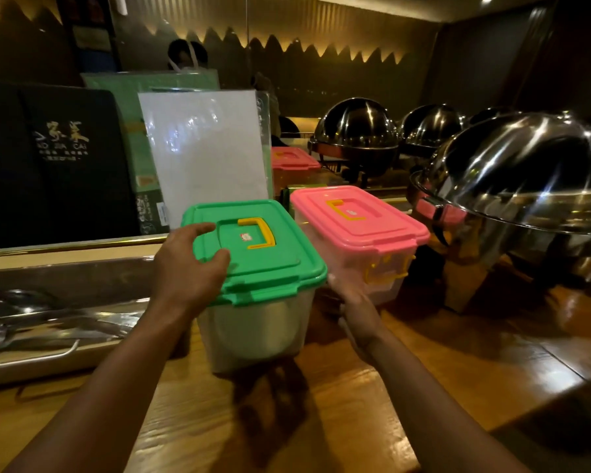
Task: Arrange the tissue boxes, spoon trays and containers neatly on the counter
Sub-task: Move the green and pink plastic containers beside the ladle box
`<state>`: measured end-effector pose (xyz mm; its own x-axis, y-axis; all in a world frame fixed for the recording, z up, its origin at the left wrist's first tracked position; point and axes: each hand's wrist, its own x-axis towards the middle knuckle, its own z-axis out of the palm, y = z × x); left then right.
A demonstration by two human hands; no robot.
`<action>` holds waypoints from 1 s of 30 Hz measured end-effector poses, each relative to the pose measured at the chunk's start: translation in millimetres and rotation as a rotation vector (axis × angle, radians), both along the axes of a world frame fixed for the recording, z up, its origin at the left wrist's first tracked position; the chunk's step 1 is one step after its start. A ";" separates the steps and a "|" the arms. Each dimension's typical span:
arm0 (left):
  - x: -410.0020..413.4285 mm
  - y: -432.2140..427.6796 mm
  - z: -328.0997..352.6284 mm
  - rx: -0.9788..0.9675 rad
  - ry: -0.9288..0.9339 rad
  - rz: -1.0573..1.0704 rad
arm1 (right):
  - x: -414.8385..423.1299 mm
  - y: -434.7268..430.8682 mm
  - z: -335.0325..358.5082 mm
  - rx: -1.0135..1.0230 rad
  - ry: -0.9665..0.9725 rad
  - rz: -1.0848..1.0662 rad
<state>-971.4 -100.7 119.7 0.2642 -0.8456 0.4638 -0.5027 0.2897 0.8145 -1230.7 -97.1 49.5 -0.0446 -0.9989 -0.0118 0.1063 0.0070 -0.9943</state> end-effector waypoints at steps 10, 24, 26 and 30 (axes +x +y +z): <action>-100.5 54.7 -20.8 -0.350 -0.190 -0.485 | -41.7 20.5 -12.0 0.144 0.434 -0.226; -192.5 1.5 -88.0 0.220 -0.108 -0.543 | -151.7 -24.6 -23.8 0.152 0.399 -0.431; -204.1 -15.3 -91.9 0.262 -0.057 -0.497 | -168.9 -46.5 -23.3 0.149 0.402 -0.416; -226.9 -47.5 -101.3 0.339 0.162 -0.465 | -205.5 -91.1 -19.6 0.154 0.385 -0.349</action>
<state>-1198.3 -148.2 18.5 -0.1243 -0.9833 0.1330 -0.2465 0.1605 0.9558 -1436.2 -188.2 29.9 -0.4038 -0.9119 -0.0739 -0.2436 0.1850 -0.9521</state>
